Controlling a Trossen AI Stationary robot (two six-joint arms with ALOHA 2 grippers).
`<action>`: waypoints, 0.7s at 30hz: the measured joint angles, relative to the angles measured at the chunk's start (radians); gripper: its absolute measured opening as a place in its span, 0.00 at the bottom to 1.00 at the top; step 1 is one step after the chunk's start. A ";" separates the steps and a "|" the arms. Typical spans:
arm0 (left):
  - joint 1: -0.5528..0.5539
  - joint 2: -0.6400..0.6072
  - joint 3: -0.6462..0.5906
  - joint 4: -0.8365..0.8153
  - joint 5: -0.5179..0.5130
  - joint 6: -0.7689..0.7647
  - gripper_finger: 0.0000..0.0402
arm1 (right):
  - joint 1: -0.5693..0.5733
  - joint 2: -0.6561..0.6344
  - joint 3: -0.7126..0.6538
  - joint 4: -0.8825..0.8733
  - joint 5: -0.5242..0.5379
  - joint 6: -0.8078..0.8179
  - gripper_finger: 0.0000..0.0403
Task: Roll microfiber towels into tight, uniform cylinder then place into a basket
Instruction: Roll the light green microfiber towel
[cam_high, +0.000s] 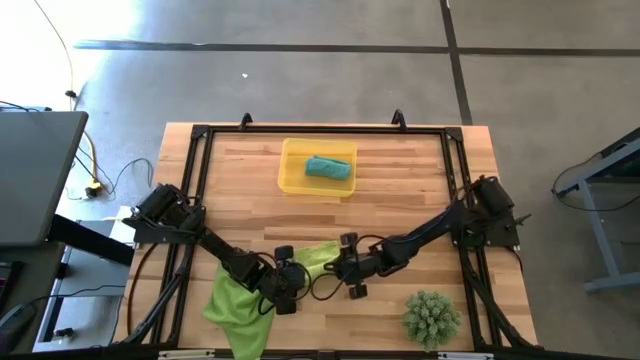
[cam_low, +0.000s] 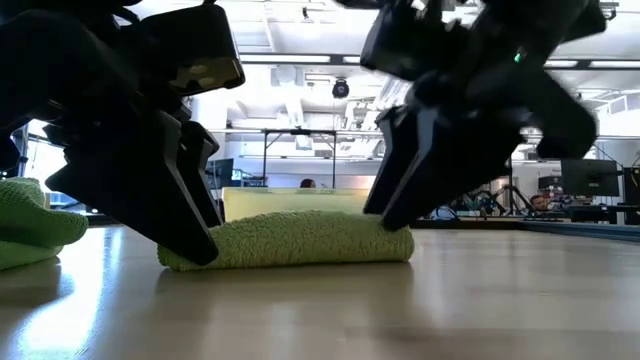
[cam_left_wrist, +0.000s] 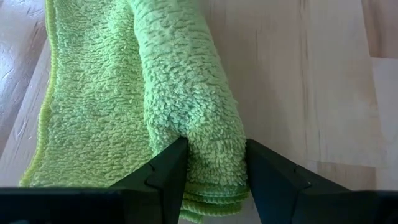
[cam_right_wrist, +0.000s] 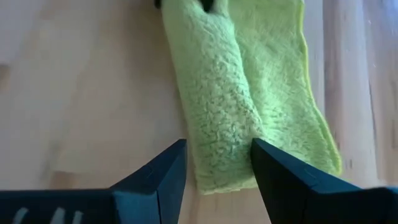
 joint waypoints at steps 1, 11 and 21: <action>0.000 0.000 0.000 0.000 0.000 0.000 0.37 | -0.005 0.009 0.000 0.004 0.001 -0.004 0.43; 0.001 -0.019 -0.003 -0.008 0.012 0.001 0.37 | -0.034 0.061 0.002 -0.007 -0.032 0.016 0.41; -0.002 -0.092 -0.004 -0.061 0.059 0.001 0.37 | -0.036 0.063 0.003 -0.036 -0.033 0.171 0.15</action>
